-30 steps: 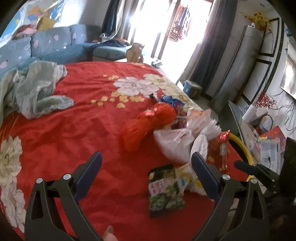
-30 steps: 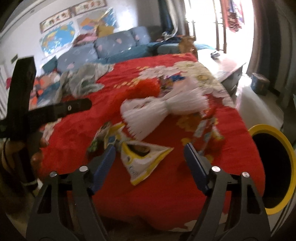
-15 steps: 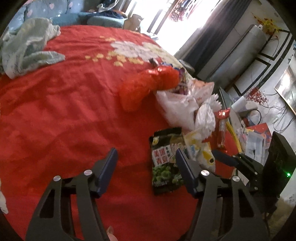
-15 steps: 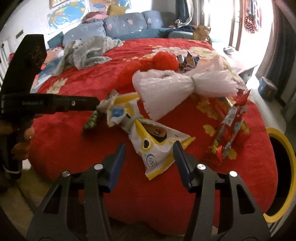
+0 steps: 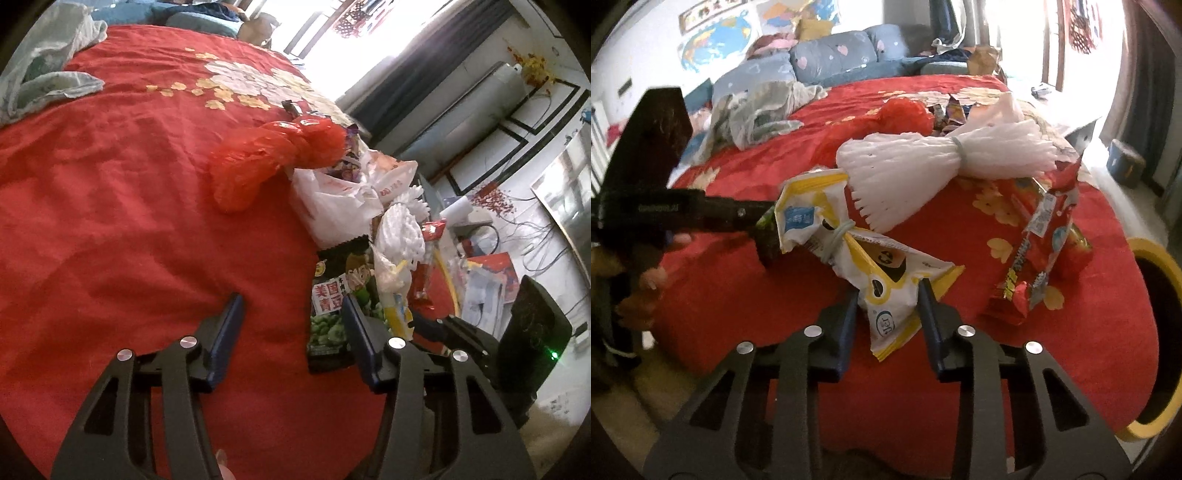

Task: Collect trash
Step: 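Grasp the yellow-white chip bag with the right tool while the left tool grasps a wrapper, then carry the chip bag and wrapper in both tools over the yellow-rimmed bin, then open both tools to drop the chip bag and wrapper into the bin, then move both tools back over the remaining trash on the table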

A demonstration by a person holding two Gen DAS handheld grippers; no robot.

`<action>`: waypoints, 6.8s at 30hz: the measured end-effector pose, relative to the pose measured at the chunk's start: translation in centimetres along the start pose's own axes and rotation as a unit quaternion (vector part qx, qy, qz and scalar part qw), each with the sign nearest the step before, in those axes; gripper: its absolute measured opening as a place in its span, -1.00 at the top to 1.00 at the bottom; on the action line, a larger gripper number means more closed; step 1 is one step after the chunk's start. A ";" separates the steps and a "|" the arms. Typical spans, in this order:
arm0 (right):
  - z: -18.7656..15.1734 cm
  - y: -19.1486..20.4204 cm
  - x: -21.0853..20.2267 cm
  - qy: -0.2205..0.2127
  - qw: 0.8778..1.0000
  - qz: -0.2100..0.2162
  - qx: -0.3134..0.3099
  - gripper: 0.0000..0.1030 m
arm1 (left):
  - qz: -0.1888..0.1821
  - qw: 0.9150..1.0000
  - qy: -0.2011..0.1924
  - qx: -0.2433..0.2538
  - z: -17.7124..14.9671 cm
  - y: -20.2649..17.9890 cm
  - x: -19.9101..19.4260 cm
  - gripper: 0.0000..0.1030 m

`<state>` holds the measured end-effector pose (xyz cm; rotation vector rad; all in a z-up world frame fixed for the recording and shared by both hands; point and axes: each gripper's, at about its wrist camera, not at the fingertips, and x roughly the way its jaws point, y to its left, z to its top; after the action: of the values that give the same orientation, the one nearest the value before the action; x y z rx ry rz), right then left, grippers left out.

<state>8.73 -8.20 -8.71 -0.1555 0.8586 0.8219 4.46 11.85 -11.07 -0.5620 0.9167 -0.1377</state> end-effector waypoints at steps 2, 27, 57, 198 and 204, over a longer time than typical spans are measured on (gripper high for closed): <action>0.1 -0.1 -0.4 -0.002 1.000 0.008 0.004 0.54 | -0.001 1.000 -0.001 -0.001 0.0 0.0 -0.1 0.00; 2.9 -4.2 -7.6 -0.101 0.993 -0.009 0.062 0.54 | -0.001 0.998 0.008 0.069 -0.3 -5.3 0.6 -0.01; 3.3 -8.5 -10.7 -0.147 0.982 -0.036 0.115 0.54 | 0.017 0.985 -0.090 0.149 2.5 -13.1 -4.2 0.90; -2.2 -20.3 -15.3 -0.188 0.925 -0.152 0.292 -0.52 | 0.021 0.970 -0.117 0.212 2.9 -24.3 4.6 -0.85; -1.1 -18.3 -14.9 -0.184 0.935 -0.142 0.266 -0.52 | 0.028 0.972 -0.132 0.192 3.4 -22.7 3.2 -0.85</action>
<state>15.23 -29.93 -2.21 0.3400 0.6537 0.3094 11.85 -7.16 -0.04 -0.1865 0.6241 -0.1794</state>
